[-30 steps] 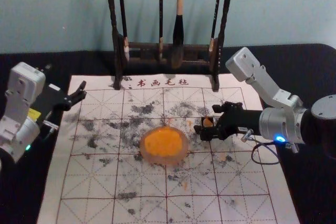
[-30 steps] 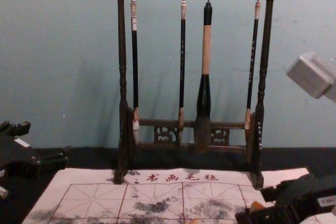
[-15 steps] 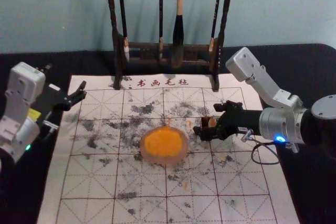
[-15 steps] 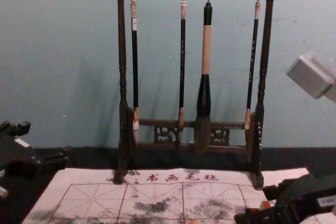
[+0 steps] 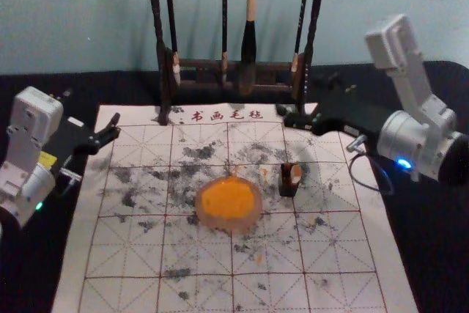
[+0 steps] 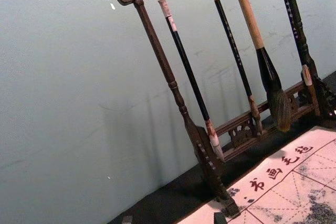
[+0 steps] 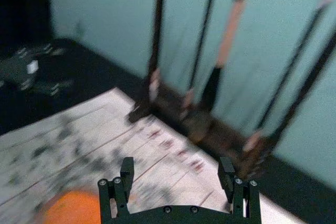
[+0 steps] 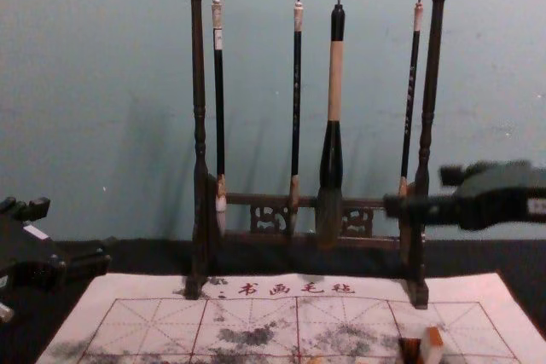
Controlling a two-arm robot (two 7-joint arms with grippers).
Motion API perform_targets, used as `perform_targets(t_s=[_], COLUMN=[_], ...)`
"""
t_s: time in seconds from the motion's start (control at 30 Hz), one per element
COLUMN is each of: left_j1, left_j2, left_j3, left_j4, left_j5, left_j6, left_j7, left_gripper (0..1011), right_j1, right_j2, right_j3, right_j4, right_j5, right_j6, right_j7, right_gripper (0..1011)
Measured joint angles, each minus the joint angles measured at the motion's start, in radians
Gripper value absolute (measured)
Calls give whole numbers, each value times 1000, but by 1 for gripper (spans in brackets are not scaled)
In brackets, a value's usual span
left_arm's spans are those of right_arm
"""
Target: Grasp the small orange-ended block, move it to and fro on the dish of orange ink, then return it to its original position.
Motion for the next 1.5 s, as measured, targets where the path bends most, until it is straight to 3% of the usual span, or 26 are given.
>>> perform_targets(t_s=[0.1, 0.2, 0.23, 0.33, 0.57, 0.77, 1.5], left_j1=[0, 0, 0, 0, 0, 0, 0], left_j2=[0, 0, 0, 0, 0, 0, 0], left_j3=[0, 0, 0, 0, 0, 0, 0], left_j4=[0, 0, 0, 0, 0, 0, 0], left_j5=[0, 0, 0, 0, 0, 0, 0], left_j6=[0, 0, 0, 0, 0, 0, 0], left_j7=[0, 0, 0, 0, 0, 0, 0], left_gripper=[1001, 1001, 1001, 1001, 1001, 1001, 1001], right_j1=[-52, -85, -104, -141, -182, -186, -186], right_j2=[-18, -33, -43, -70, -118, -140, -137], right_j3=[33, 46, 51, 66, 93, 105, 102], right_j4=[-5, 16, 33, 75, 153, 197, 191], right_j5=[-64, -106, -132, -155, -171, -182, -180], right_j6=[-127, -209, -264, -349, -451, -461, -460], right_j7=[-93, -140, -170, -209, -250, -254, -253], right_gripper=[1000, 1000, 1000, 1000, 1000, 1000, 1000])
